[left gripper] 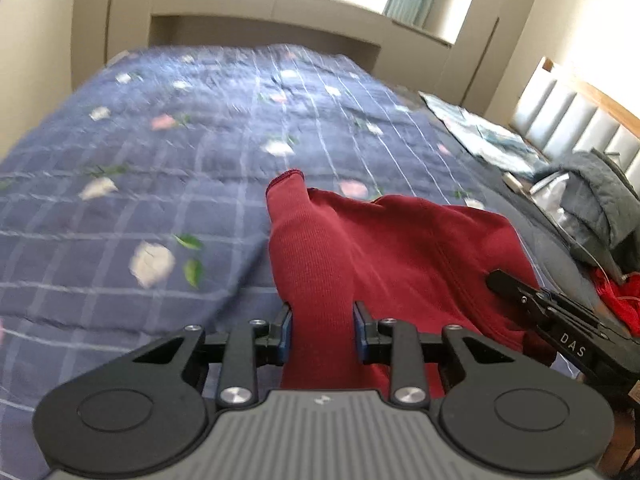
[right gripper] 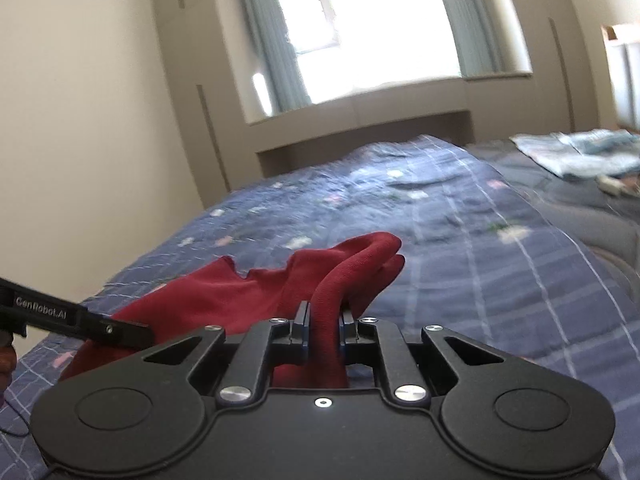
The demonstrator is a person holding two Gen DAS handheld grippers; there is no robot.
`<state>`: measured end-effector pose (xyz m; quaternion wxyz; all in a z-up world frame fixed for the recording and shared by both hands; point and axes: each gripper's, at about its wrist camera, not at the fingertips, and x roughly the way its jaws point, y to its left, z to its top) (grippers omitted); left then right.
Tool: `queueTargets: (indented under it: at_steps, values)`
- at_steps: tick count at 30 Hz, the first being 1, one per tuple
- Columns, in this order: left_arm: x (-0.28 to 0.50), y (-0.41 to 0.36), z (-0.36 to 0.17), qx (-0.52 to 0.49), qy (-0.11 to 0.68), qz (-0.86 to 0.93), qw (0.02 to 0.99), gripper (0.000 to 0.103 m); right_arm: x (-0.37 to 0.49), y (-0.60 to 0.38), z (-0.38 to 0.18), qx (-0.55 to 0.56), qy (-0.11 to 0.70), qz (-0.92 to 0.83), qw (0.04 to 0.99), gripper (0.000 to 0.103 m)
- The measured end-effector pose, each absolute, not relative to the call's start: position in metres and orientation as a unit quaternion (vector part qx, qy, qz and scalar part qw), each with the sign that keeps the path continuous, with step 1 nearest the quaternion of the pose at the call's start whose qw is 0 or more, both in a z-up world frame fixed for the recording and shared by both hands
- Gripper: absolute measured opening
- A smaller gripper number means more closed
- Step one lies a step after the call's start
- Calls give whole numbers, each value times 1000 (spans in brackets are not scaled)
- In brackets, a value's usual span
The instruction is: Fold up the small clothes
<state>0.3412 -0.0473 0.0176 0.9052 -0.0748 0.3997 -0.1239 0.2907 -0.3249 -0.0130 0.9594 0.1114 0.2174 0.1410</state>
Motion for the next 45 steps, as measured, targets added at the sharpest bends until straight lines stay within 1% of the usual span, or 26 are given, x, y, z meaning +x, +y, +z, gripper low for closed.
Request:
queueTargets:
  at_steps: [8,12,15,19,24,27,28,29,31,33,35,36,37,38,39,41,42,43,44,45]
  values:
    - [344,27,41,-62,371,-59,924,32,327,-247,1,109,208,199,951,13]
    - [347,66,34,-66,370,-27,926,32,346,-201,-6,102,223,223,943,13]
    - [351,87,18,-75,380,-13,922,32,356,-174,-15,91,238,232,939,13]
    - [354,101,-7,-93,398,-9,913,33,364,-157,-30,81,268,230,932,12]
    - [349,103,-17,-97,396,-11,913,34,358,-154,-39,69,277,224,932,13]
    - [349,103,-18,-100,397,-9,912,37,357,-156,-39,68,281,224,931,14]
    - [349,104,-18,-103,399,-8,911,40,356,-156,-39,67,282,223,931,16]
    - [349,104,-19,-104,400,-6,910,43,356,-156,-39,66,282,221,931,19]
    - [348,105,-19,-105,405,2,908,47,356,-157,-37,63,282,215,933,23]
    - [346,105,-19,-104,406,7,908,52,354,-159,-35,61,280,211,935,28]
    - [341,105,-15,-106,402,7,910,62,351,-161,-32,59,277,208,936,38]
    - [338,105,-12,-107,398,6,911,65,350,-162,-30,57,275,204,938,40]
    - [334,105,-8,-108,393,6,913,70,346,-163,-27,55,272,202,939,43]
    - [330,104,-4,-108,388,7,915,75,343,-164,-24,53,268,199,941,48]
    - [327,103,-1,-107,383,9,917,78,338,-165,-20,53,263,196,943,51]
    - [316,101,9,-103,369,14,924,87,327,-169,-12,54,253,192,947,66]
    - [311,100,13,-102,363,15,926,88,320,-171,-7,54,246,189,949,69]
    - [305,99,17,-100,356,16,929,92,314,-172,-2,53,239,187,951,75]
    - [298,98,22,-100,349,18,932,96,307,-174,3,52,232,184,954,80]
    - [292,98,26,-100,342,19,934,97,300,-176,8,50,223,182,956,81]
